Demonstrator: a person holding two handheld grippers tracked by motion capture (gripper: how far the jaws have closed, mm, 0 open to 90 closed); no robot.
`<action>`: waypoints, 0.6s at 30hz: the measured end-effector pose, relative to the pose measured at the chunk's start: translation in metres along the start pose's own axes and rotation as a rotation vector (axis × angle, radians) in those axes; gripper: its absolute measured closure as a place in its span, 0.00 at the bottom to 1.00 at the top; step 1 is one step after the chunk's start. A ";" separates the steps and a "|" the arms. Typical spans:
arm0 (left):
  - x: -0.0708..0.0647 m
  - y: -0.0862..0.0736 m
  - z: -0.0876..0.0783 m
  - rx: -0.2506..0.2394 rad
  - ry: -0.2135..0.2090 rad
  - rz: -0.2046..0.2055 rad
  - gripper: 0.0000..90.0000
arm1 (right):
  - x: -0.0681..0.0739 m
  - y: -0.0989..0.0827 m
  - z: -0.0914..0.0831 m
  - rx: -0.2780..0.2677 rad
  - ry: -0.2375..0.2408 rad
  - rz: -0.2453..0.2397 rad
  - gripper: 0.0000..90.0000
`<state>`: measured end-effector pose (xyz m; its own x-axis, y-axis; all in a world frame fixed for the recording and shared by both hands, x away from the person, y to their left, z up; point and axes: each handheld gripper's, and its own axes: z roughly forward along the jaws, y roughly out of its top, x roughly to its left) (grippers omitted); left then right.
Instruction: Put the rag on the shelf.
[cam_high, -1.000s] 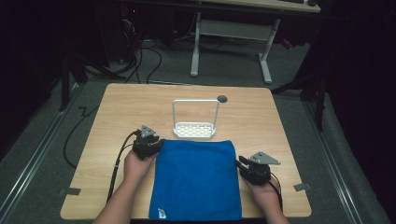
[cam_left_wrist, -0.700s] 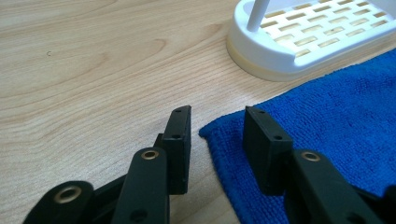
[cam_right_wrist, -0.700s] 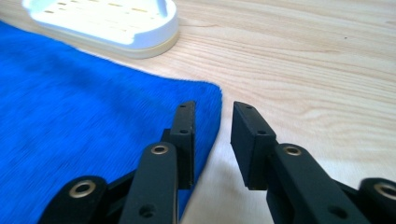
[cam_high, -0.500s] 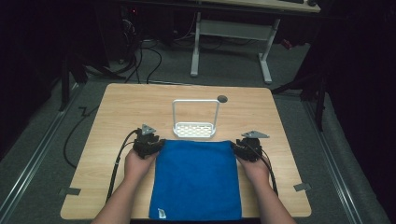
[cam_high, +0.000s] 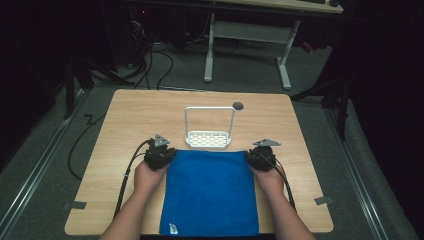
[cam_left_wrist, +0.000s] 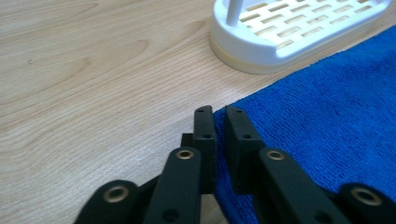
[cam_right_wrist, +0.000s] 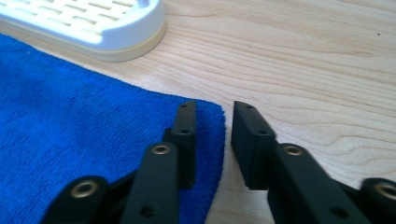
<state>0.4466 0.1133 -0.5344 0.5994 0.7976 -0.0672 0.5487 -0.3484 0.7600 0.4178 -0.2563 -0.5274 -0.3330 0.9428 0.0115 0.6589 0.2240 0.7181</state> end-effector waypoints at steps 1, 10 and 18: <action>0.000 0.000 0.000 0.000 -0.001 0.003 0.95 | 0.001 -0.001 -0.001 -0.004 0.006 -0.003 0.89; -0.003 -0.001 -0.006 -0.040 -0.023 -0.020 0.97 | 0.006 -0.006 -0.017 -0.117 0.038 -0.023 0.98; -0.012 -0.004 -0.025 -0.127 -0.022 -0.042 0.97 | 0.000 -0.015 -0.033 -0.186 0.075 0.006 0.98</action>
<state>0.4229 0.1174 -0.5208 0.5909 0.7987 -0.1140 0.4963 -0.2485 0.8318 0.3854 -0.2683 -0.5154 -0.3830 0.9216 0.0628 0.5276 0.1625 0.8338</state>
